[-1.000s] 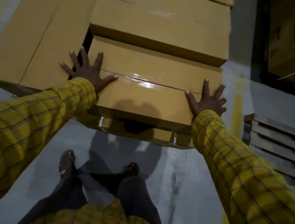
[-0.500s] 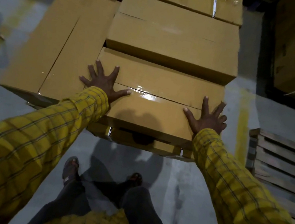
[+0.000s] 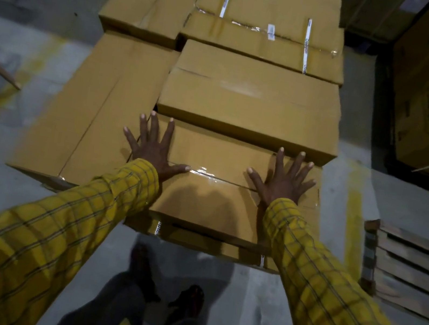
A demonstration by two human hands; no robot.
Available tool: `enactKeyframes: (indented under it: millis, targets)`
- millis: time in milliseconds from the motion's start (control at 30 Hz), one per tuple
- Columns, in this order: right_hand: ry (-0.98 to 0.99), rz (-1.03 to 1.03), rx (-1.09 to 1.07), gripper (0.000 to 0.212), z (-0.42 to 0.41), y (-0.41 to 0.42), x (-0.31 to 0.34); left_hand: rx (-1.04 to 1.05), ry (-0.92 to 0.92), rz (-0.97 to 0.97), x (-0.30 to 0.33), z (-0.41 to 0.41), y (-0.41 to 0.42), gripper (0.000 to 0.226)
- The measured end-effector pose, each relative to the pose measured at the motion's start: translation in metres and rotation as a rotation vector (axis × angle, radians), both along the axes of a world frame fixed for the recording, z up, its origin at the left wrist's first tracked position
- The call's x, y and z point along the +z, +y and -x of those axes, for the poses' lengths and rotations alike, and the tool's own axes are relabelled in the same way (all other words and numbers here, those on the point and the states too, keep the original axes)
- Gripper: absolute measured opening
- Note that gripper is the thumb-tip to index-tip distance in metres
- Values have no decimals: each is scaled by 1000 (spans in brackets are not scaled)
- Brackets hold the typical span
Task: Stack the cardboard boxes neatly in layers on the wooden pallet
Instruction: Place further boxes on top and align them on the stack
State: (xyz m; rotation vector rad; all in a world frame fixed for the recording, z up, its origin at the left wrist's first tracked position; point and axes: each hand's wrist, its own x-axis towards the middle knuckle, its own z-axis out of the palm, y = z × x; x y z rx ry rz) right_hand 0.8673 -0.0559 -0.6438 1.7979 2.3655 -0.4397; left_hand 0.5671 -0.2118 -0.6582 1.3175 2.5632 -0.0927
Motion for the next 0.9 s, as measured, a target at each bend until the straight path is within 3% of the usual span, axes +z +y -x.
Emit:
enactKeyframes:
  millis: [133,300,467,700,900]
  targets:
    - [91,-63,63,111,46,29,18,-4,-75,-101,12,27,33,143]
    - [79,-60,100,87,87,69,21,114,-311,-321,21,66,90,112]
    - [-40,37,26,76,91,103,19,85,-320,-277,20,83,127,100]
    - [-57,37,-343,85,29,157,19,185,-288,-202,12,107,134,114]
    - [137,97,-511,104,-2,177,20,268,-358,-166,5,122,128,117]
